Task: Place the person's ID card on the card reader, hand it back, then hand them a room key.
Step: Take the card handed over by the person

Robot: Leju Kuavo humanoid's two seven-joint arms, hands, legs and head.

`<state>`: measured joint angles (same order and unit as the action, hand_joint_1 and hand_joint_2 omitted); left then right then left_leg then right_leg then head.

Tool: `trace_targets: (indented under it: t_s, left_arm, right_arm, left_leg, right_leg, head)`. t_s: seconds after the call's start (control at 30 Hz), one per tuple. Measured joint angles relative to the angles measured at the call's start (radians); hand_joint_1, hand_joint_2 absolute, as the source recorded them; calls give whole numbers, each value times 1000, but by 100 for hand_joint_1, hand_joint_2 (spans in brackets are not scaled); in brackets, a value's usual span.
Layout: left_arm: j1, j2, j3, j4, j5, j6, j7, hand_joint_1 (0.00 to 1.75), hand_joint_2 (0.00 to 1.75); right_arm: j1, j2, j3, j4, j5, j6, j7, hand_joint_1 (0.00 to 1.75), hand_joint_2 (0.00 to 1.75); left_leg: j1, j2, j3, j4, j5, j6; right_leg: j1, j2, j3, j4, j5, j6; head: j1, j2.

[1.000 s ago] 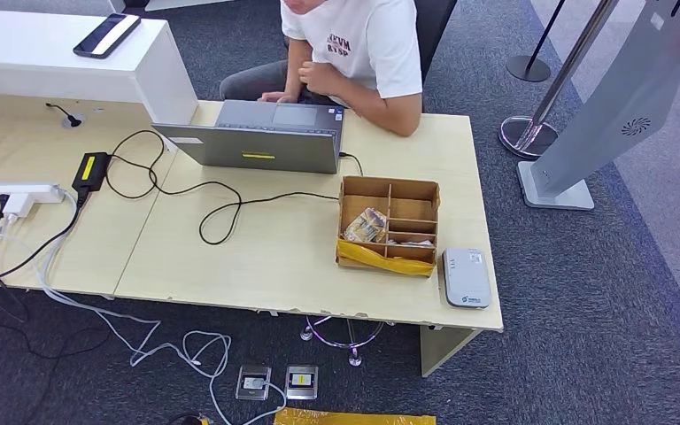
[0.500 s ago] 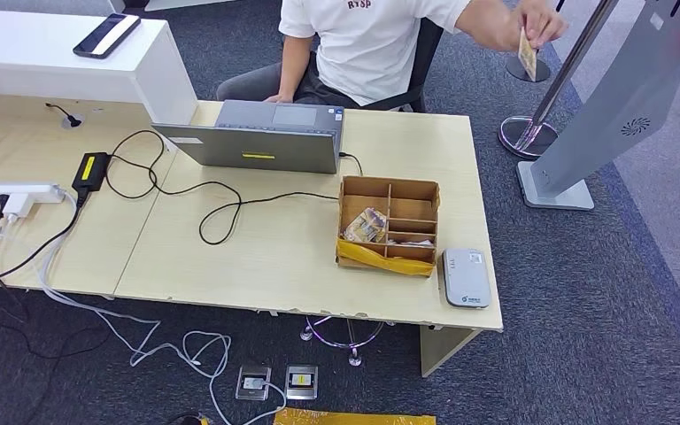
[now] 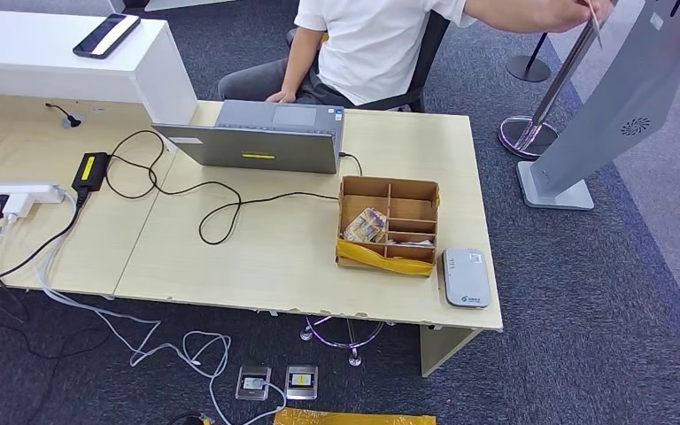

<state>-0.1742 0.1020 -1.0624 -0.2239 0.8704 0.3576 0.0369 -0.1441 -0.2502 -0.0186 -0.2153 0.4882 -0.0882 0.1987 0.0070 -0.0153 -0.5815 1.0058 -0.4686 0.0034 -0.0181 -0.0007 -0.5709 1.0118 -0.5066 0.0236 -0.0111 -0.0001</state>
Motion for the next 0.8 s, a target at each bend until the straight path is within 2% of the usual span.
trace_targets:
  t_s: [0.4, 0.53, 0.63, 0.8]
  left_arm:
    - [0, -1, 0, 0, 8, 5, 1, 0, 175]
    - [0, -2, 0, 0, 10, 8, 1, 0, 175]
    - [0, -3, 0, 0, 8, 8, -2, 0, 175]
    - [-2, -4, -2, 0, -3, 1, -15, 0, 175]
  right_arm:
    - [-3, -2, 12, 0, -6, 3, 6, 0, 175]
    - [-14, -29, 11, 0, -48, -40, 25, 0, 175]
    - [-61, -103, 5, 0, -59, -96, 32, 0, 175]
    - [-229, -319, -12, -3, -47, -56, 62, 0, 175]
  left_leg:
    - [0, 0, 0, 0, 0, 0]
    - [-1, 0, 0, 0, 0, 0]
    - [-3, 2, 0, 0, 0, 0]
    - [-9, 6, 0, 1, 3, 5]
  right_leg:
    - [0, 0, 0, 0, 0, 0]
    - [-1, 0, 0, 0, 0, 0]
    - [-3, 1, 0, 0, 2, 2]
    - [-9, 4, -2, 0, 5, 6]
  head:
    - [0, 0]
    - [0, 0]
    - [0, 0]
    - [0, 0]
